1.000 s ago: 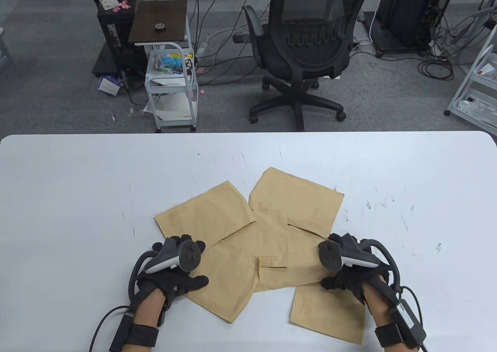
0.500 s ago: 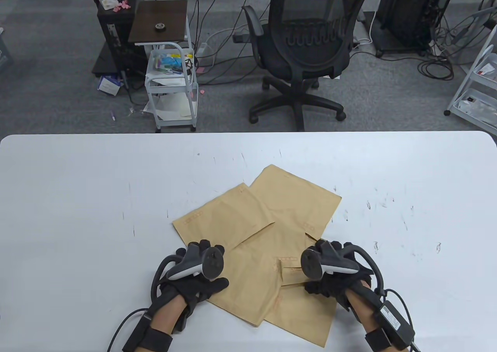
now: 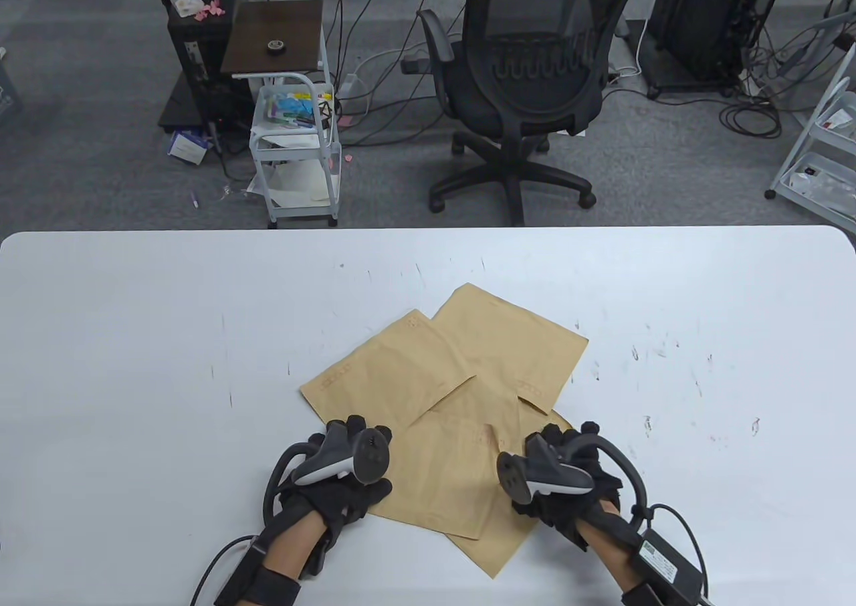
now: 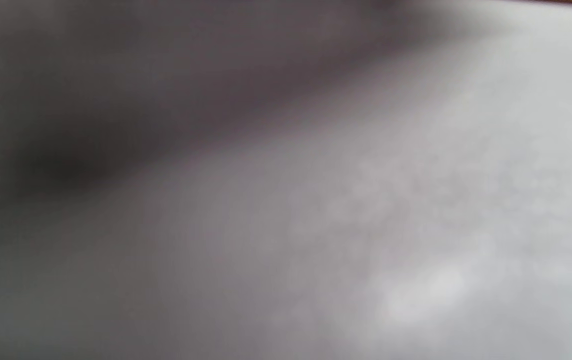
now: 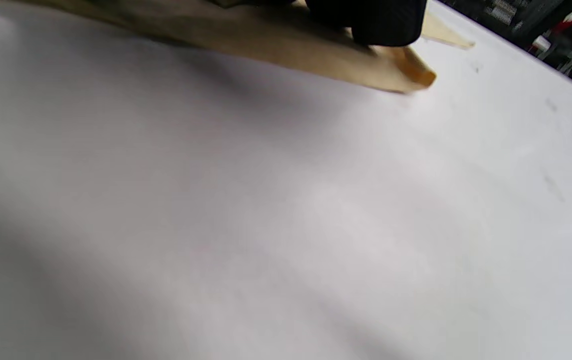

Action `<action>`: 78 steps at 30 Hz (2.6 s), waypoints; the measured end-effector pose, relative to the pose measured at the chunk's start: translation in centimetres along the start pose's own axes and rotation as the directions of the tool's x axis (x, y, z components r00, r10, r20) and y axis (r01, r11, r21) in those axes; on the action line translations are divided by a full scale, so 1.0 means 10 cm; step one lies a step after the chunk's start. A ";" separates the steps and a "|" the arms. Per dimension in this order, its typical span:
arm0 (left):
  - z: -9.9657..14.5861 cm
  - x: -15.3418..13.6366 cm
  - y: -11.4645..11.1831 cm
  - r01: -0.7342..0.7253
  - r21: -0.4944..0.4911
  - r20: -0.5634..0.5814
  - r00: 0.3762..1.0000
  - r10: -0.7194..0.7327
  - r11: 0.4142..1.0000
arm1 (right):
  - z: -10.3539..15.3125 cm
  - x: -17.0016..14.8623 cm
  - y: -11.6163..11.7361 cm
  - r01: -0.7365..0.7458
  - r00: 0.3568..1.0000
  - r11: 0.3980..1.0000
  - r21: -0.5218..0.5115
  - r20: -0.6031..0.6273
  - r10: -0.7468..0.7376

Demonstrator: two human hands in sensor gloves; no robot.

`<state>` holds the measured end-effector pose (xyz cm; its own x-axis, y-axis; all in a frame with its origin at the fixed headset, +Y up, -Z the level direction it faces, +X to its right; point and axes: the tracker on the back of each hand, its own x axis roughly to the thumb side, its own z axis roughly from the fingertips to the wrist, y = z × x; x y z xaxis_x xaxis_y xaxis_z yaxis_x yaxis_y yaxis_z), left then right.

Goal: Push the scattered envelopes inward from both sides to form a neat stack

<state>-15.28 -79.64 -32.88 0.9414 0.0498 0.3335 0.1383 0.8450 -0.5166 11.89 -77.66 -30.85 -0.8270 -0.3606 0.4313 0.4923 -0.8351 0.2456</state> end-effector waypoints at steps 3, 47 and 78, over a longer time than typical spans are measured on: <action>0.04 -0.04 0.06 -0.024 -0.001 0.020 1.000 0.024 1.000 | 0.02 -0.06 -0.11 0.080 0.997 0.997 0.022 0.008 -0.080; 0.22 1.10 -0.11 0.201 0.047 0.406 0.891 -0.202 0.979 | -1.17 -0.69 -0.55 0.578 0.795 0.813 -0.067 -0.179 -0.580; 0.12 0.70 -0.06 0.099 -0.023 0.423 0.903 -0.081 0.995 | -1.20 -0.43 -0.77 0.588 0.806 0.807 -0.053 0.124 -0.579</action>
<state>-9.18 -79.17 -29.31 0.7087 0.2020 0.6760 0.2383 0.8333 -0.4988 8.36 -74.67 -44.98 -0.9180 0.2440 0.3127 -0.1031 -0.9081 0.4058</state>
